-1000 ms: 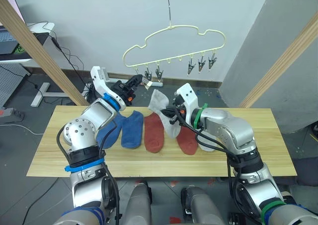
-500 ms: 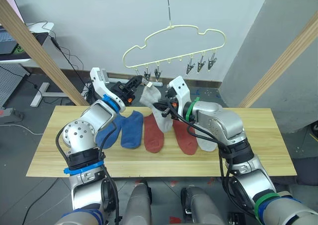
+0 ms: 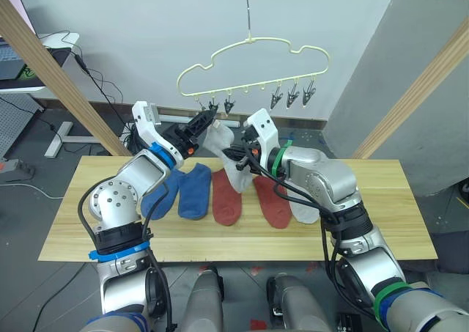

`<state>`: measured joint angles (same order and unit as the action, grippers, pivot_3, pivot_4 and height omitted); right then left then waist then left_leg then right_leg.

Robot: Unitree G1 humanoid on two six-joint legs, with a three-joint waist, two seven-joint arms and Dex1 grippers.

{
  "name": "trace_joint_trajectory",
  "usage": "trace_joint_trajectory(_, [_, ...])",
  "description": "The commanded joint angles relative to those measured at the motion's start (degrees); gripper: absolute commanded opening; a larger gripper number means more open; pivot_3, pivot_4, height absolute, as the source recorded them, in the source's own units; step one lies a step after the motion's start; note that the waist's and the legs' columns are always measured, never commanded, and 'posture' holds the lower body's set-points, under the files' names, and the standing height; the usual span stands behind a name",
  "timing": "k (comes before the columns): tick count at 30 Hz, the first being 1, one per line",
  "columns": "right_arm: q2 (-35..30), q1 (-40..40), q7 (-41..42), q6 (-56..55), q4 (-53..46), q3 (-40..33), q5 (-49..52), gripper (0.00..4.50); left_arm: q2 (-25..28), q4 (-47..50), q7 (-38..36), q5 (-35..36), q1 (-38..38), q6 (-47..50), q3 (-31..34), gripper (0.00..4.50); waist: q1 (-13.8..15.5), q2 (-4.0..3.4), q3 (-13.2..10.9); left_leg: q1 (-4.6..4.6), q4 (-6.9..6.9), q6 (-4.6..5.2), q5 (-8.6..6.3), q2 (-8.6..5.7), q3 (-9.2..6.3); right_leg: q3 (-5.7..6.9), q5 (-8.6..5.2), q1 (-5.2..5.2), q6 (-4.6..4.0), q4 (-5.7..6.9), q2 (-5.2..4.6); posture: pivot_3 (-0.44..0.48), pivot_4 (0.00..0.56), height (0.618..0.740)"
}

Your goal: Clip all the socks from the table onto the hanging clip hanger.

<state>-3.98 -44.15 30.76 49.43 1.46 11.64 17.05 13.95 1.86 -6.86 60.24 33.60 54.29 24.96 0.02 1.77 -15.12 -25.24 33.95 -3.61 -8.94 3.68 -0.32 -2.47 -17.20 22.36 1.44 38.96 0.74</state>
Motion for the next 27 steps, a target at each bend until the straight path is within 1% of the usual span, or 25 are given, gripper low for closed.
trace_joint_trajectory(1, [2.22,-0.23,-1.03,0.36,-1.64,-1.28,1.89,0.00,1.44,3.41,-0.58,0.35,-0.46,-0.34,-0.64,4.02,-0.02,0.00,0.00,-0.01,0.00,0.00,0.00,0.01,0.00,0.00,0.00,0.01,-0.01,0.00,0.00,0.099,0.262,0.740])
trace_joint_trajectory(3, [3.60,-0.14,-1.09,0.96,-1.38,-1.97,2.83,0.00,2.69,4.07,-0.78,-0.26,-0.83,-0.43,-0.92,4.49,0.00,-0.01,0.00,-0.03,-0.01,0.00,0.00,0.01,-0.03,0.02,0.00,0.02,-0.01,0.00,0.00,0.102,0.261,0.740])
trace_joint_trajectory(6, [5.43,-0.13,-1.21,2.20,-0.79,-3.31,4.69,0.79,4.69,4.42,-0.79,-2.25,-1.61,-1.36,-1.32,4.50,-0.02,-0.01,-0.01,-0.06,-0.01,-0.01,0.00,0.01,-0.06,0.05,0.00,0.03,-0.01,0.00,0.00,0.105,0.259,0.740])
trace_joint_trajectory(7, [5.76,-0.20,-1.41,2.47,-0.64,-3.67,4.93,1.08,5.00,4.40,-0.97,-2.50,-1.76,-1.53,-1.40,4.50,0.02,-0.01,-0.01,-0.06,-0.01,-0.01,-0.01,0.01,-0.07,0.05,0.00,0.04,-0.01,0.00,0.00,0.105,0.259,0.740])
trace_joint_trajectory(10, [5.68,0.09,-1.37,3.24,-0.68,-3.82,5.24,2.17,5.75,4.78,-1.69,-3.72,-2.45,-2.18,-2.24,4.50,0.19,-0.01,-0.01,-0.09,-0.01,-0.01,0.00,0.00,-0.11,0.09,0.01,0.04,-0.02,-0.01,-0.02,0.105,0.258,0.740])
trace_joint_trajectory(16, [2.52,3.34,-0.76,3.93,-2.50,-2.47,4.65,4.32,5.99,5.61,-2.55,-6.54,-3.89,-4.00,-3.96,4.50,0.46,-0.01,-0.01,-0.20,0.00,-0.01,0.00,-0.03,-0.19,0.14,0.02,0.07,-0.04,-0.05,-0.05,0.101,0.256,0.740])
trace_joint_trajectory(17, [1.86,3.79,-0.74,3.94,-2.91,-2.43,4.59,4.47,5.96,5.72,-2.77,-6.90,-4.06,-4.24,-4.29,4.50,0.44,-0.01,-0.01,-0.25,0.00,-0.01,0.00,-0.03,-0.19,0.14,0.03,0.13,-0.07,-0.05,-0.04,0.094,0.252,0.740])
trace_joint_trajectory(20, [-1.75,5.72,-0.65,2.86,-4.96,-1.78,3.18,4.47,7.04,6.68,-4.99,-9.87,-4.95,-5.58,-7.02,4.50,0.43,-0.01,-0.01,-0.53,0.03,-0.02,0.01,-0.03,-0.20,0.15,0.05,0.41,-0.10,0.01,-0.03,0.094,0.252,0.740])
trace_joint_trajectory(22, [-3.83,6.72,-0.39,1.86,-6.43,-1.65,2.77,4.47,8.30,7.18,-6.86,-13.22,-5.56,-7.67,-9.49,4.50,0.42,-0.01,-0.01,-0.66,0.03,-0.02,0.01,-0.04,-0.16,0.12,0.07,0.60,-0.12,0.03,-0.02,0.094,0.252,0.740])
trace_joint_trajectory(27, [-12.95,10.14,3.01,0.37,-15.07,-4.94,4.13,4.47,10.51,8.30,-10.86,-24.06,-6.15,-16.69,-16.63,4.50,0.63,-0.01,-0.01,-0.84,0.00,-0.04,0.02,-0.04,-0.06,0.08,0.10,0.83,-0.19,0.03,-0.02,0.084,0.252,0.740])
